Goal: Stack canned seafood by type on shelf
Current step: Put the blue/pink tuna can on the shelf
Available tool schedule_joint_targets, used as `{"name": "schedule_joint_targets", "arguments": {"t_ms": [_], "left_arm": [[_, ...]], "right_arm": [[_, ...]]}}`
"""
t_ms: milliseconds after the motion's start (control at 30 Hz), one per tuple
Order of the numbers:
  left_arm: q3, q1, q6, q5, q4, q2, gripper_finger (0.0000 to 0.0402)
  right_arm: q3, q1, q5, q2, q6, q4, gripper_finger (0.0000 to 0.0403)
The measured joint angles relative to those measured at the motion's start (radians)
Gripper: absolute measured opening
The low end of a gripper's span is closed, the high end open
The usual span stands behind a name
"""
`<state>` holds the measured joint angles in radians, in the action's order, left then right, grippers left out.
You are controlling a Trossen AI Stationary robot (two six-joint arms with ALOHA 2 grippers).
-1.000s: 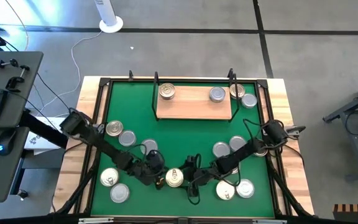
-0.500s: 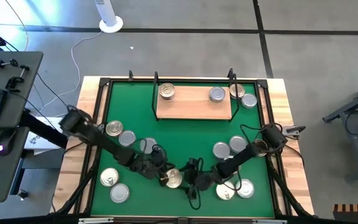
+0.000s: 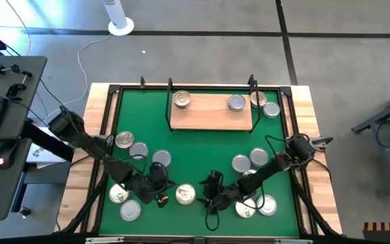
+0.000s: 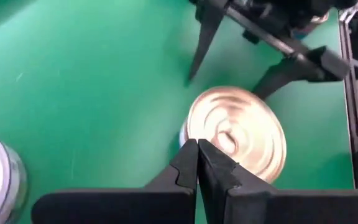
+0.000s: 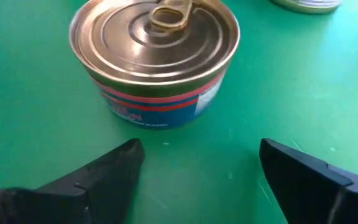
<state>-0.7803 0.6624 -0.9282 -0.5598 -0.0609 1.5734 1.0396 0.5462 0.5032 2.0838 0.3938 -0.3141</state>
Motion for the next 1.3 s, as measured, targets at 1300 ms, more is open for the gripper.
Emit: {"name": "schedule_joint_targets", "arguments": {"t_ms": [1300], "left_arm": [[-0.112, -0.008, 0.232, -0.053, 0.126, 0.063, 0.0000]], "right_arm": [[0.040, -0.056, -0.024, 0.000, -0.032, -0.024, 0.0373]]}}
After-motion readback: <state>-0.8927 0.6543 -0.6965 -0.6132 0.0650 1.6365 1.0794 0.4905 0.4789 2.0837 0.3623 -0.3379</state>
